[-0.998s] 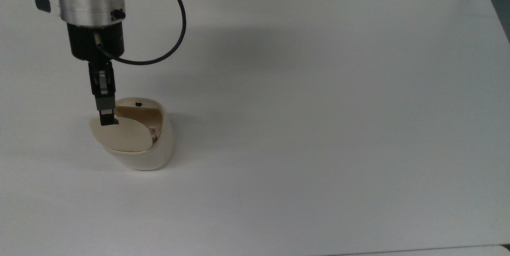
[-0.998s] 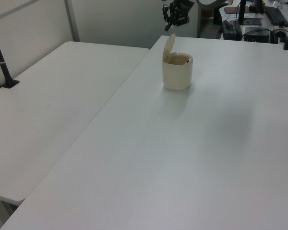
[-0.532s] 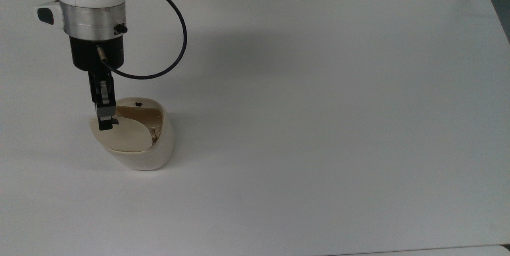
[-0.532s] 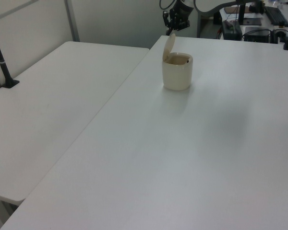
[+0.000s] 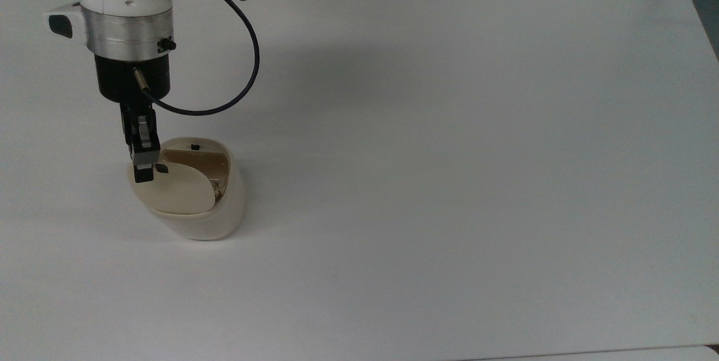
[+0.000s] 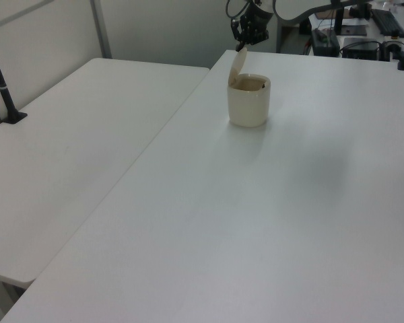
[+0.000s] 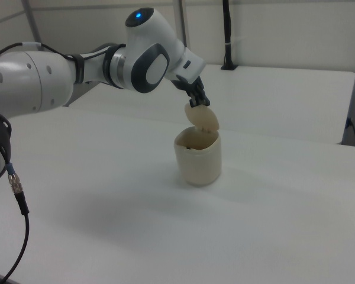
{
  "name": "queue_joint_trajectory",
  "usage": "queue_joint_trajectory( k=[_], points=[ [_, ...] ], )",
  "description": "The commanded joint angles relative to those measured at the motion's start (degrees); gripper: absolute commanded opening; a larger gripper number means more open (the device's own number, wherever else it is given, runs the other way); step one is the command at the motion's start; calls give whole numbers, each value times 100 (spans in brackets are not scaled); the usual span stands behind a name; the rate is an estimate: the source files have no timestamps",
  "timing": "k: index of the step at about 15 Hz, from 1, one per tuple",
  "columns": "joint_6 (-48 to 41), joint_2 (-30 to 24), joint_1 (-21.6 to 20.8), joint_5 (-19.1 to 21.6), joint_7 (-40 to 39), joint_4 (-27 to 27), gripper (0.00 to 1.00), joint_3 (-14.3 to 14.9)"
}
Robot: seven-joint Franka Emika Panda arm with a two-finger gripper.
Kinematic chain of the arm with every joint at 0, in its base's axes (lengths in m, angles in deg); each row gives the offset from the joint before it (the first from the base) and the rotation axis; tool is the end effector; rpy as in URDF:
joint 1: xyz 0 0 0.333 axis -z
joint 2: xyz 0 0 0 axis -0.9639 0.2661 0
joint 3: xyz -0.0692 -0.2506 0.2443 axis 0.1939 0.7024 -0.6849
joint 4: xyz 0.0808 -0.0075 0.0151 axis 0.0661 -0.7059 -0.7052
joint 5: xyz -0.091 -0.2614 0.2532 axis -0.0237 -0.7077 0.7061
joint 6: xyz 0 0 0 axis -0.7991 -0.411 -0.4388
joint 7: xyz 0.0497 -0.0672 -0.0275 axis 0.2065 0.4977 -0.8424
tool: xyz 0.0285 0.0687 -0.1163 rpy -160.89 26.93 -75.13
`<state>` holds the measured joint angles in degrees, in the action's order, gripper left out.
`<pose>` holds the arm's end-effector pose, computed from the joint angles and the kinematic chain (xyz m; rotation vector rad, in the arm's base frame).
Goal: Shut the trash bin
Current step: 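Push the raised lid over toward the bin opening with the gripper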
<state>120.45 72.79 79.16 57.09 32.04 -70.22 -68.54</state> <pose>0.7412 -0.1307 0.5273 -2.4377 1.5176 -0.8015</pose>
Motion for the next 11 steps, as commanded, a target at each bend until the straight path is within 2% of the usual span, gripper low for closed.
queue_joint_trajectory(
  k=[1,7,11],
  points=[
    [67,-386,-64,-58,-243,-562,0,32],
    [32,-746,-64,-58,-611,-1028,0,-3],
    [23,-756,-90,-58,-787,-1187,0,-21]
  ],
)
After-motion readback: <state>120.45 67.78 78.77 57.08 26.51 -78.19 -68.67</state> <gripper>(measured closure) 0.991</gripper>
